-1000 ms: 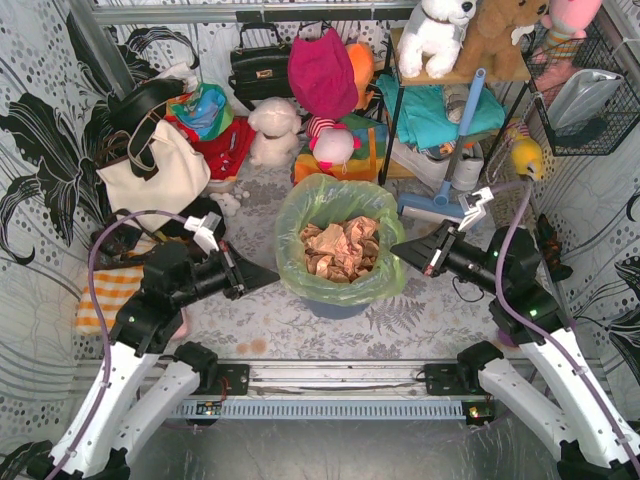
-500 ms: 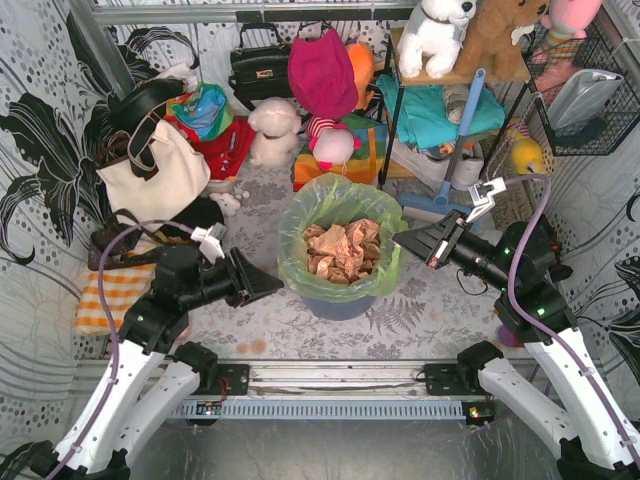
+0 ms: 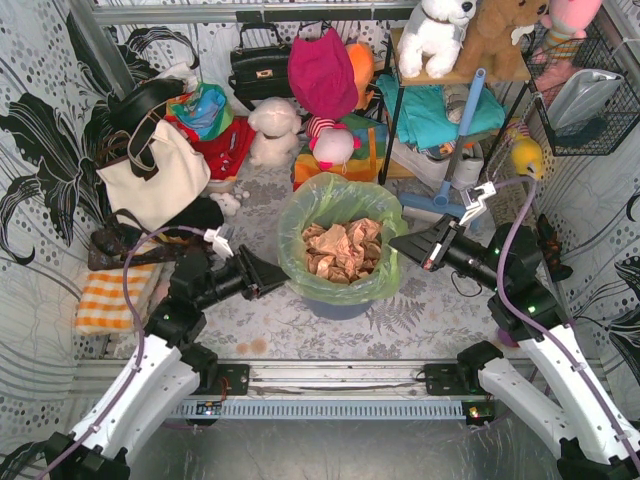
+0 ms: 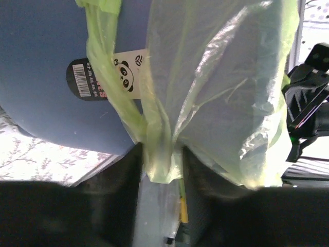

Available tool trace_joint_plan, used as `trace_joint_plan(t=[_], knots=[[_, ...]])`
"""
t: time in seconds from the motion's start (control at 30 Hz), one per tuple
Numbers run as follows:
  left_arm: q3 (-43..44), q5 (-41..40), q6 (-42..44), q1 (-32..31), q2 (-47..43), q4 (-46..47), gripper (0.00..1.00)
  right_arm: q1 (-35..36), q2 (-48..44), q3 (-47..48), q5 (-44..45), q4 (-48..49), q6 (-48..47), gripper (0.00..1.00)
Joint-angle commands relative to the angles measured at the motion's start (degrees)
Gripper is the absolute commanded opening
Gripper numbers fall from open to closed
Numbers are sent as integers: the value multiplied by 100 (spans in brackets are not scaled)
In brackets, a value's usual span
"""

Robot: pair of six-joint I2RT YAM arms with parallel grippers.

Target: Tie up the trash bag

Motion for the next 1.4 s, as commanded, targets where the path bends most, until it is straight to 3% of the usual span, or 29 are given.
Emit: trace_joint_plan(t=[0.0,0.13,0.2,0.47,0.8,1.13,1.37], knots=[[-112,149,1,-10,149,872,36,4,-113,-11,-118,300,124,0],[21,352,145,-6,104,553,5,6,-134,14,-126,233,136,0],[271,439,373,-8,12,97,0,1,-142,46,-126,201,135,0],[1204,920,797,-11,60,-867,0,1,-121,211,-36,358,173,0],[1976,1796,901,2,474,-759,0,6,155,907,-107,537,47,0],[2273,1596,1125,3,866,-866,0,1,503,1078,-277,1309,253,0],[2831,1514,1348,-2,1221,-861,0,6,772,1325,-6,1238,47,0]])
